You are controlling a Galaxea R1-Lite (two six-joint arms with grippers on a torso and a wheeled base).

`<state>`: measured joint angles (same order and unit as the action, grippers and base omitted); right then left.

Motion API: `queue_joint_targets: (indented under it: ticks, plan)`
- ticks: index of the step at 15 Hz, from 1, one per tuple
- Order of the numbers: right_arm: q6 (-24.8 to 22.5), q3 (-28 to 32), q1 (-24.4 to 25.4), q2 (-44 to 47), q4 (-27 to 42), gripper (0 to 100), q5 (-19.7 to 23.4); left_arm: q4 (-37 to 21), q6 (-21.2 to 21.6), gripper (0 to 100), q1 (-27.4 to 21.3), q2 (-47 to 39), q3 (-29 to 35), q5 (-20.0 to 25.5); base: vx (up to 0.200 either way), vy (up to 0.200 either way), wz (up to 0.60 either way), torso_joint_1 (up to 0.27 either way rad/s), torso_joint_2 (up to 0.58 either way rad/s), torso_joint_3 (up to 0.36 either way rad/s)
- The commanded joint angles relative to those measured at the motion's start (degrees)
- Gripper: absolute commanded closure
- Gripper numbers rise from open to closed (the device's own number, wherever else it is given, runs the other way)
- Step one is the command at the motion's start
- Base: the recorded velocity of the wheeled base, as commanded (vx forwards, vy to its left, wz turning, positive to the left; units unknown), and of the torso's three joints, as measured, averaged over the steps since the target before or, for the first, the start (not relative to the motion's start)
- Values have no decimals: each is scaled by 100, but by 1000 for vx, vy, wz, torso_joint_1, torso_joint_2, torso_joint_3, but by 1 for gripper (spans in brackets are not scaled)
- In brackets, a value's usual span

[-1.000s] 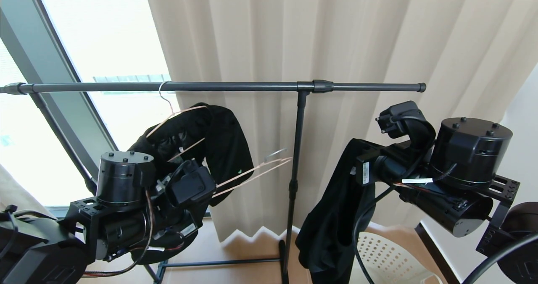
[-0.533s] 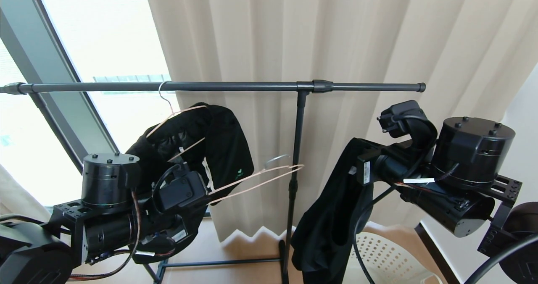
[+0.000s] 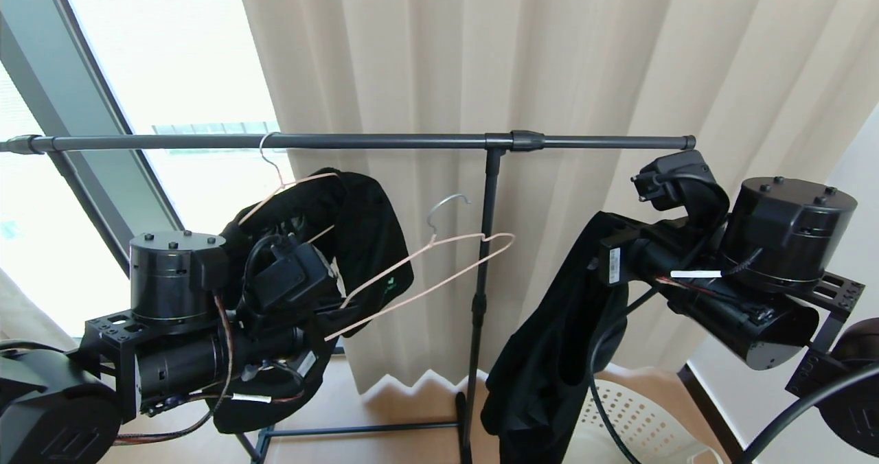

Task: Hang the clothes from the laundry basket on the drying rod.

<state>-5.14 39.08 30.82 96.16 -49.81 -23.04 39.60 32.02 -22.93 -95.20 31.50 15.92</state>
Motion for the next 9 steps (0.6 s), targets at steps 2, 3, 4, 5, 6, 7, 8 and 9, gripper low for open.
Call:
queue_joint_targets:
  ticks: [2,3,4,5,6,7,8,9]
  plan:
    - [-180,47,-155,78,-2,100,-262,-4,-47,100,-1,133,-39,675,0,0,0,0,0,0]
    - [-197,82,-181,87,-2,100,-324,-13,-56,100,8,159,-48,807,0,0,0,0,0,0]
    - [-197,82,-199,78,-2,100,-403,-22,-56,100,17,186,-83,1001,0,0,0,0,0,0]
    - [-206,108,-217,78,-2,100,-465,-22,-56,100,17,212,-118,1027,0,0,0,0,0,0]
    - [-206,135,-304,96,-2,100,-526,-22,-56,100,17,212,-135,1027,0,0,0,0,0,0]
    - [-215,135,-340,105,-2,100,-596,-22,-47,100,17,230,-162,1027,0,0,0,0,0,0]
    - [-277,161,-357,114,-2,100,-667,-13,-47,100,8,238,-197,1045,0,0,0,0,0,0]
    - [-329,196,-384,122,-2,100,-711,-13,-47,100,17,238,-197,1089,0,0,0,0,0,0]
